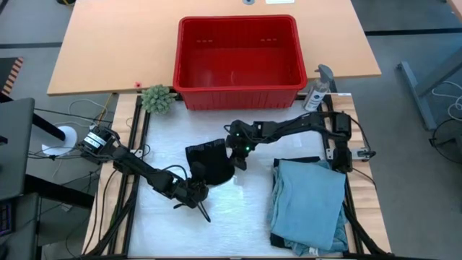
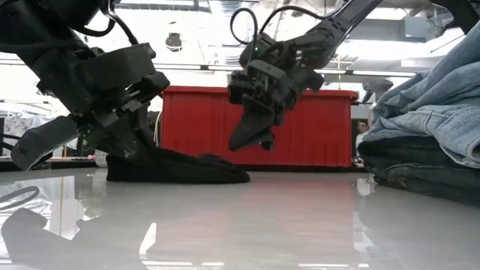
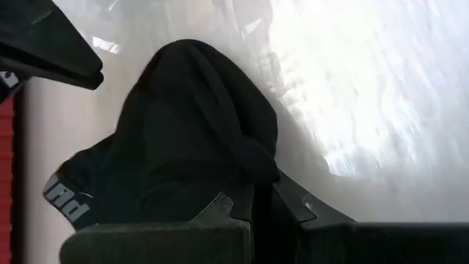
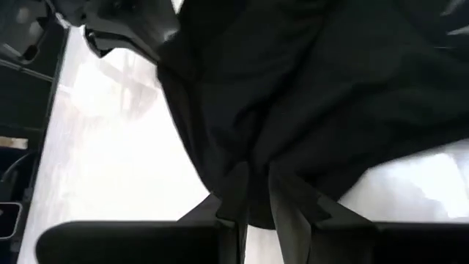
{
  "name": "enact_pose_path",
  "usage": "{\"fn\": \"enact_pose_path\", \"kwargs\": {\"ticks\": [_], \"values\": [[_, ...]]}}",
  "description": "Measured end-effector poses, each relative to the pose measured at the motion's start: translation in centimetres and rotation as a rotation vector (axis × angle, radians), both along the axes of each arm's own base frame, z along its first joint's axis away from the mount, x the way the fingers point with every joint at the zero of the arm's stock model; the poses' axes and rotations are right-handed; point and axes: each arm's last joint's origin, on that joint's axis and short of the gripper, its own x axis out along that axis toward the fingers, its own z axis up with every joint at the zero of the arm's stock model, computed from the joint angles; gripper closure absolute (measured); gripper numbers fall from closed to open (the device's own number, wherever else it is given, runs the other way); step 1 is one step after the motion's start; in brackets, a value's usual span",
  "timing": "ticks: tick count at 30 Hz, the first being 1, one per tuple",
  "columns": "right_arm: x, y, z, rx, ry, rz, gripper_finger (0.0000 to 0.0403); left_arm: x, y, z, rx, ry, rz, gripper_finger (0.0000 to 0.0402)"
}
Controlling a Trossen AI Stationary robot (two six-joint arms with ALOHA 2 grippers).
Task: Fold Laundry from Bin
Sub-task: Fold the black boxer
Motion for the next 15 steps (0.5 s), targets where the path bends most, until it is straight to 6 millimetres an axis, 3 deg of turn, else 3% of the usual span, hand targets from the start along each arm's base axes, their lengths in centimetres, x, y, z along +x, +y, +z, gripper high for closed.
{"fn": "enact_pose_path", "kwargs": {"ticks": [4,10,15], "values": [[-0.6,-0.8,1.5,-0.023,-0.014,-0.033,0.0320,0.2,0.0,0.7,0.042,-0.018,0.010,0.0401],[-2.1,-2.1,4.8,-0.045,-0.060,-0.074,0.0320,2.1,0.6,4.2,0.042,-0.092,0.022,0.0401],[-3.1,-2.6,5.8,-0.094,-0.027,-0.110,0.0320,3.5,3.1,5.4,0.039,-0.107,0.077,0.0401]]}}
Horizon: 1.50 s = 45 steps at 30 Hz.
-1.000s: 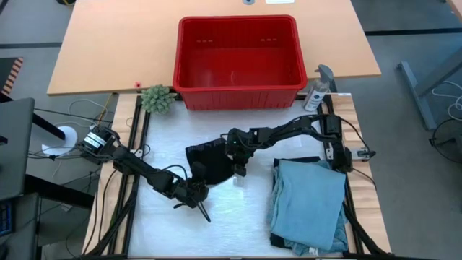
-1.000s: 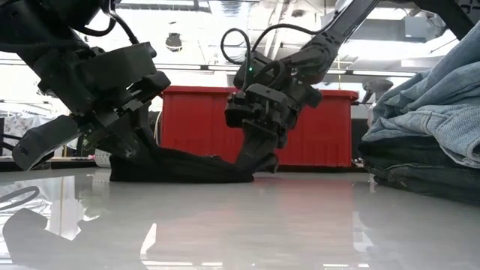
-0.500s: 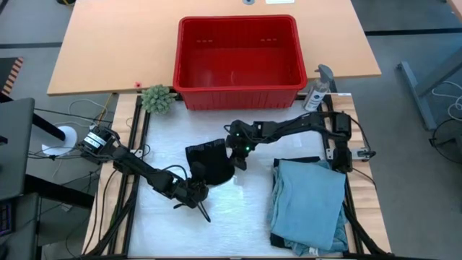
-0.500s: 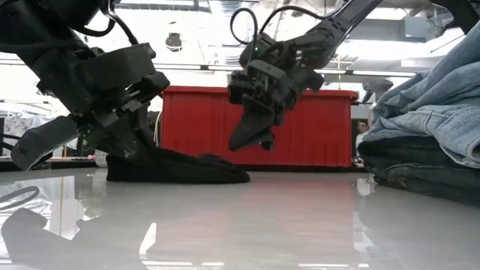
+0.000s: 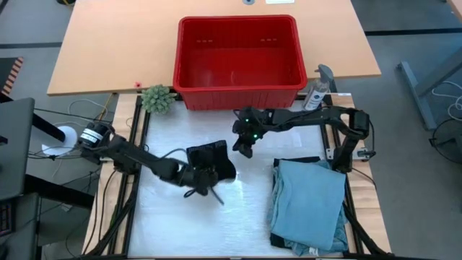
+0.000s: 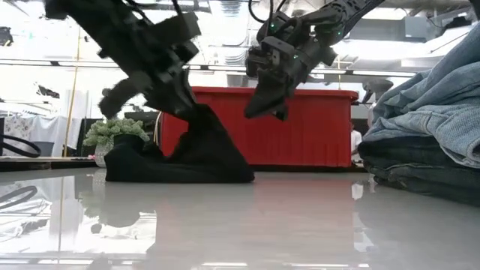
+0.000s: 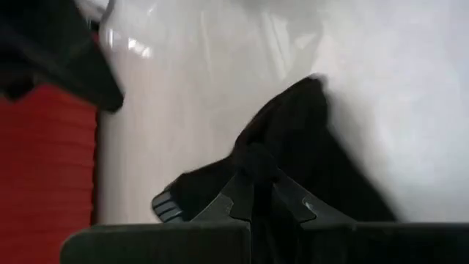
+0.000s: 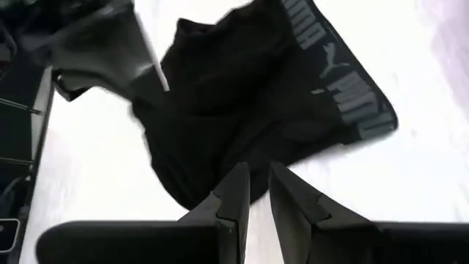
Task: Fold Laundry from Bin
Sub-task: Fold the black boxer
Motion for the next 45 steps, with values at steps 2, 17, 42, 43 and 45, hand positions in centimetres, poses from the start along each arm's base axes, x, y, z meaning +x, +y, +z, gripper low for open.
{"fn": "enact_pose_path", "kwargs": {"ticks": [2,17,42,43,45], "values": [[-0.2,0.0,0.0,-0.010,0.015,-0.008,0.0320,0.4,1.4,-0.1,-0.013,0.016,0.019,0.0401],[0.4,3.5,-0.2,-0.035,0.032,0.074,0.0321,1.3,9.3,-0.2,-0.052,0.062,0.120,0.0401],[5.6,2.0,-6.6,-0.171,-0.158,-0.116,0.0332,0.9,10.5,0.2,0.082,0.218,0.162,0.0401],[5.6,1.8,-6.5,-0.184,-0.161,-0.133,0.0334,0.8,10.6,0.2,0.090,0.216,0.168,0.0401],[5.7,1.4,-6.4,-0.207,-0.175,-0.169,0.0340,0.9,10.6,0.4,0.106,0.214,0.183,0.0402]]}}
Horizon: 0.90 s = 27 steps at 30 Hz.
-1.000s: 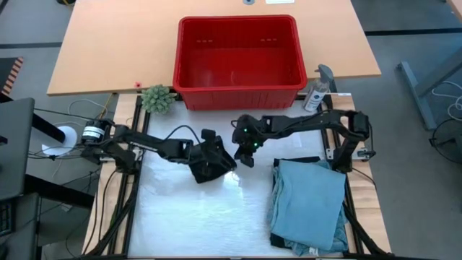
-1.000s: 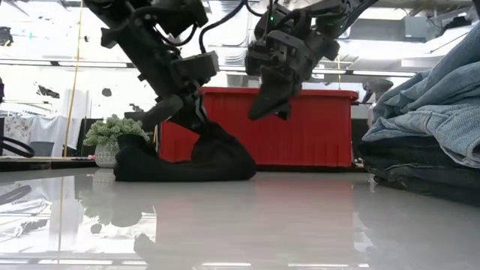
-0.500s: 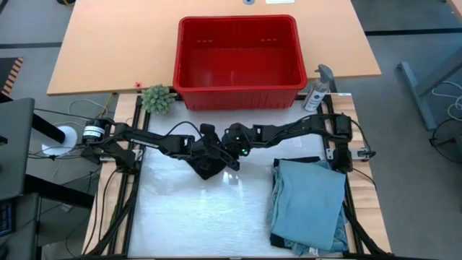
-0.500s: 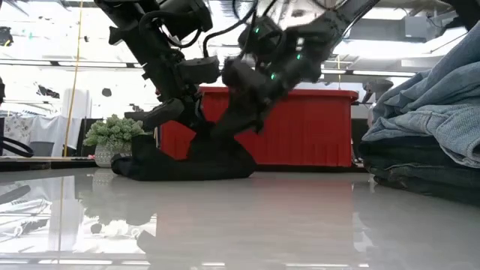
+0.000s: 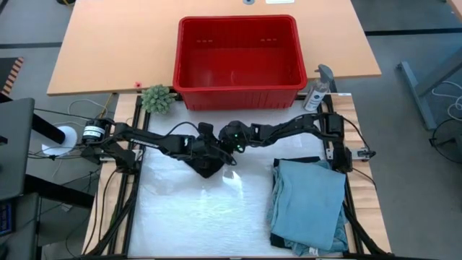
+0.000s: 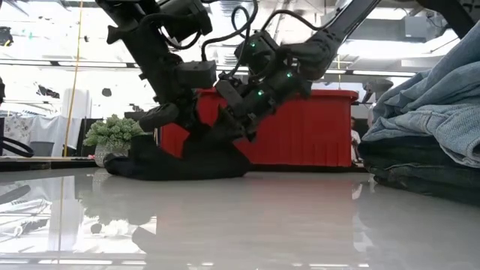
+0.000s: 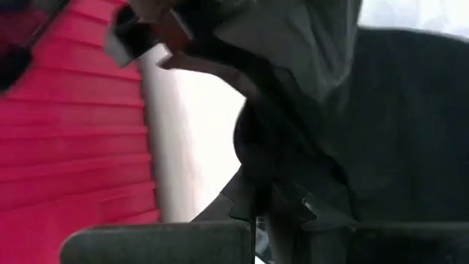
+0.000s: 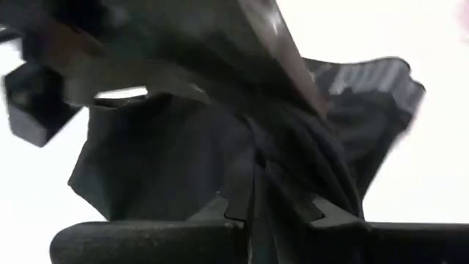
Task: Fold Laundry from Bin
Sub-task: Fold the black boxer
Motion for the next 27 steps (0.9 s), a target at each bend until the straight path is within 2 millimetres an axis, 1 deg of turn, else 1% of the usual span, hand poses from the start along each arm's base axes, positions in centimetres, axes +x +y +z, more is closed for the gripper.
{"fn": "enact_pose_path", "kwargs": {"ticks": [3,8,12,13,16,19,23,27], "values": [[-0.1,-0.5,-0.2,0.006,0.009,-0.022,0.0346,0.4,0.0,0.8,0.027,-0.032,0.032,0.0401],[0.1,-0.9,-1.7,0.031,0.025,-0.045,0.0349,1.3,-0.2,2.3,0.007,-0.072,0.005,0.0400],[0.4,-0.8,-2.8,0.052,0.026,-0.043,0.0350,1.7,-0.6,3.3,-0.007,-0.077,-0.012,0.0378],[0.6,-0.8,-3.4,0.051,0.016,-0.042,0.0350,1.7,-0.7,3.3,-0.008,-0.079,-0.003,0.0370],[0.8,-1.0,-3.9,0.084,0.012,-0.060,0.0350,1.7,-0.7,3.4,-0.015,-0.077,0.022,0.0347],[0.9,-1.3,-4.6,0.110,0.010,-0.079,0.0350,1.3,-0.7,3.2,-0.036,-0.045,0.043,0.0332],[0.8,-1.5,-4.5,0.115,0.011,-0.083,0.0350,0.5,-0.7,2.7,-0.069,0.022,0.097,0.0328],[0.8,-1.8,-4.5,0.118,0.012,-0.087,0.0350,-0.5,-0.4,2.2,-0.098,0.130,0.106,0.0317]]}}
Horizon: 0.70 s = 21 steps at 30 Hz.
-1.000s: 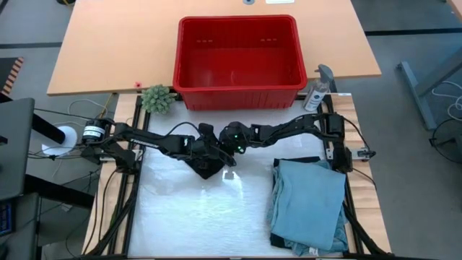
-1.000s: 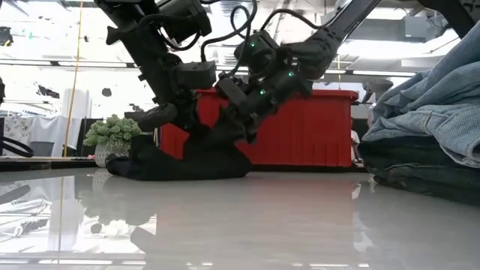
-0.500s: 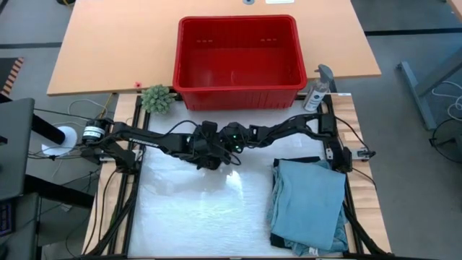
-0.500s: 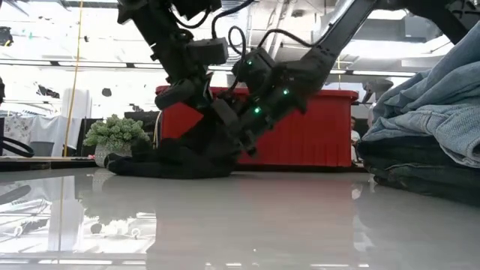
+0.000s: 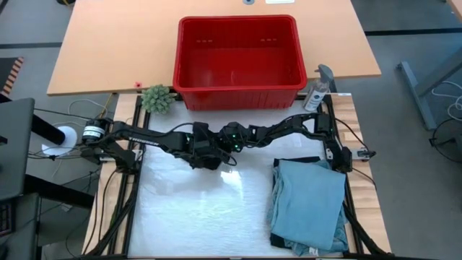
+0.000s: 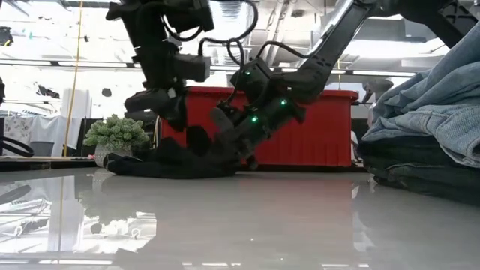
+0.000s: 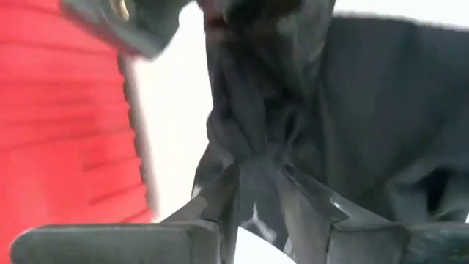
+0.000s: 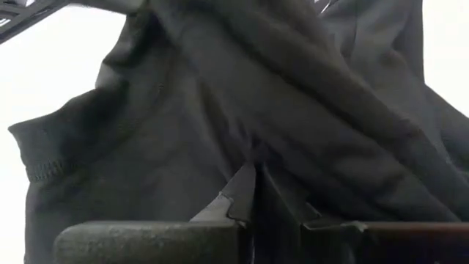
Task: Fold Laundry from Bin
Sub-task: Fold the black boxer
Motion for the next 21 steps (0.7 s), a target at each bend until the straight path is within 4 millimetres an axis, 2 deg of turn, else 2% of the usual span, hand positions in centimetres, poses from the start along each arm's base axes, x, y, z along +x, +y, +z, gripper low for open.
{"fn": "enact_pose_path", "kwargs": {"ticks": [6,9,11,14,17,21], "values": [[-0.1,0.2,-0.1,0.011,0.017,-0.001,0.0350,-0.7,1.6,0.3,0.157,0.040,0.108,0.0267],[-0.1,0.2,-0.1,0.030,0.017,-0.007,0.0350,-1.3,2.0,1.6,0.252,-0.086,0.276,0.0245],[-0.1,0.2,-0.1,0.037,0.016,0.001,0.0350,-1.6,1.8,3.0,0.107,-0.257,0.359,0.0239],[-0.1,0.1,-0.1,0.041,0.017,0.003,0.0350,-2.3,0.8,4.9,-0.216,-0.489,0.350,0.0241],[-0.1,0.1,-0.1,0.046,0.017,0.011,0.0350,-3.3,-0.8,4.3,-0.339,-0.625,0.332,0.0253],[-0.1,0.1,-0.1,0.060,0.015,0.030,0.0350,-4.9,-3.0,1.6,-0.340,-0.795,0.318,0.0275]]}}
